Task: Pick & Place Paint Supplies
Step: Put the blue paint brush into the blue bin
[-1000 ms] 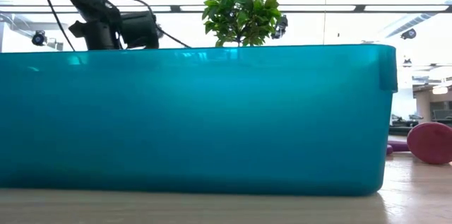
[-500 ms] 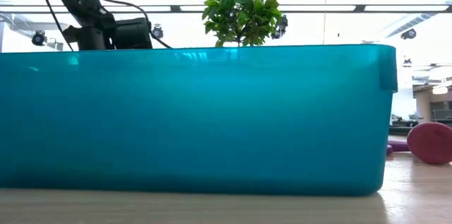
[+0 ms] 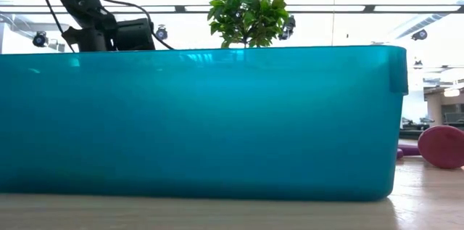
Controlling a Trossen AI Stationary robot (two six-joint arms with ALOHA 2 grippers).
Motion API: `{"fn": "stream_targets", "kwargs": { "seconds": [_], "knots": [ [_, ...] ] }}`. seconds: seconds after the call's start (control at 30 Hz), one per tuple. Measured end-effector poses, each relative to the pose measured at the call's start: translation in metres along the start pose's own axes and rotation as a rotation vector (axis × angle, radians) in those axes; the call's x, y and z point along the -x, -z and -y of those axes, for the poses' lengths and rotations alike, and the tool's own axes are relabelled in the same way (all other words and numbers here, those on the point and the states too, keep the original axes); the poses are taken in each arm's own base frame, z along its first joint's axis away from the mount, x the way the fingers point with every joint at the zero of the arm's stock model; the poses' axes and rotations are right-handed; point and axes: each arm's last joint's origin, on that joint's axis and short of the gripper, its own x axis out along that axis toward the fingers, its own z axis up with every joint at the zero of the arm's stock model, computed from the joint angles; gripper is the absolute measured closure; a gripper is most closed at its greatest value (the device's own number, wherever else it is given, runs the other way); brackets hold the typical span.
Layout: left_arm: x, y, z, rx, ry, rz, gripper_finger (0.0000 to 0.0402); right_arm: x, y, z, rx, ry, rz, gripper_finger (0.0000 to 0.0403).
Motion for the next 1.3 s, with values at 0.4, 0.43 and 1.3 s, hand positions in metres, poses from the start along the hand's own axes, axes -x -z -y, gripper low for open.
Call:
{"fn": "stream_targets", "kwargs": {
  "seconds": [0.4,0.43,1.3],
  "knots": [
    [0.009,-0.013,0.004,0.03,0.039,0.042,0.04,0.0,0.0,0.0,0.0,0.0,0.001,0.0274],
    [0.011,-0.015,0.004,0.027,0.047,0.046,0.04,0.0,0.0,0.0,0.0,0.0,0.001,0.0274],
    [0.1,-0.062,0.024,-0.065,0.121,0.313,0.0401,-0.007,0.019,0.005,0.007,0.127,-0.13,0.0274]
  ]
}}
